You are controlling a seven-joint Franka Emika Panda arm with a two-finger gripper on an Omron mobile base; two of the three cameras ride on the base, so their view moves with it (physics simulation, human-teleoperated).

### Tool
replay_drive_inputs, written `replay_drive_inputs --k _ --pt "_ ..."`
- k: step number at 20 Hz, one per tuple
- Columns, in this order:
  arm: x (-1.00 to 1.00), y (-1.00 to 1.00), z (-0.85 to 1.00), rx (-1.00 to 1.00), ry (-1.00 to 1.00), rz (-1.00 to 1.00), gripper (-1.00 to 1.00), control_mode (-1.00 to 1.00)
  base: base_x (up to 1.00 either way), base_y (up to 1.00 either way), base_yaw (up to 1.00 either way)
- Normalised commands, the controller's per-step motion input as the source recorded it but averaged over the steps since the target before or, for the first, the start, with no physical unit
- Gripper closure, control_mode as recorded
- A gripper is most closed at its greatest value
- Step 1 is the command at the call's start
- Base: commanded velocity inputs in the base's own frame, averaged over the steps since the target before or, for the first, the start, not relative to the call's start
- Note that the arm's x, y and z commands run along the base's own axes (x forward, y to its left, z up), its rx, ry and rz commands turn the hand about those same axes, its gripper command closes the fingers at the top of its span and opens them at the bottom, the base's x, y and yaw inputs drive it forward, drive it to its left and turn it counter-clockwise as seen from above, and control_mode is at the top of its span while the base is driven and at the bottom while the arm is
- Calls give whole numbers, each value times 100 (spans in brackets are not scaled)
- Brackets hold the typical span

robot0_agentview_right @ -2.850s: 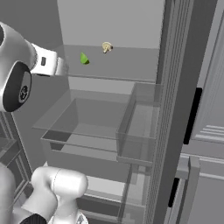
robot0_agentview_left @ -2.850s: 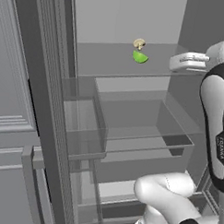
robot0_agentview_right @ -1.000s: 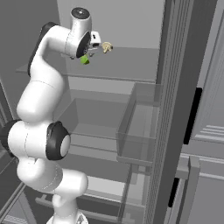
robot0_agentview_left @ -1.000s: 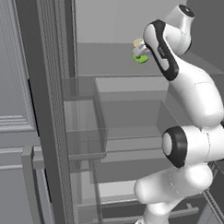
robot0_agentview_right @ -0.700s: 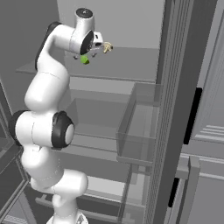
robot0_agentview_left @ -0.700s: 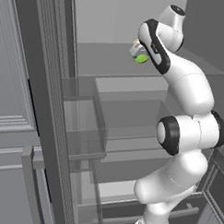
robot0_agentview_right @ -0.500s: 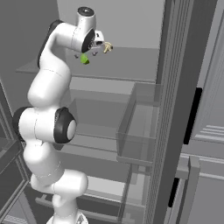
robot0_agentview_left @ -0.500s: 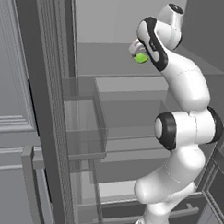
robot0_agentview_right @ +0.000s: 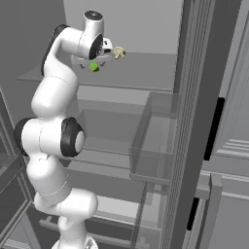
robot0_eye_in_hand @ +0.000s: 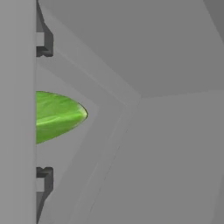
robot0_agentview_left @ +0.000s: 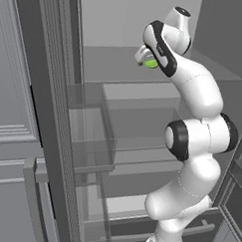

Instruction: Grab a lemon wedge from the fridge and one ice cube from the ice bowl, and put them in the glass of lemonade.

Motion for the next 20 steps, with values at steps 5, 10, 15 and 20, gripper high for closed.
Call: replay_drive_inputs --k 5,10,15,20 --pt "7 0 -58 0 0 0 -100 -100 0 0 0" --pt "0 0 -28 0 0 0 100 -100 0 0 0" --pt "0 0 -2 0 1 0 100 -100 0 0 0" --pt "-1 0 0 0 0 0 100 -100 0 0 0"
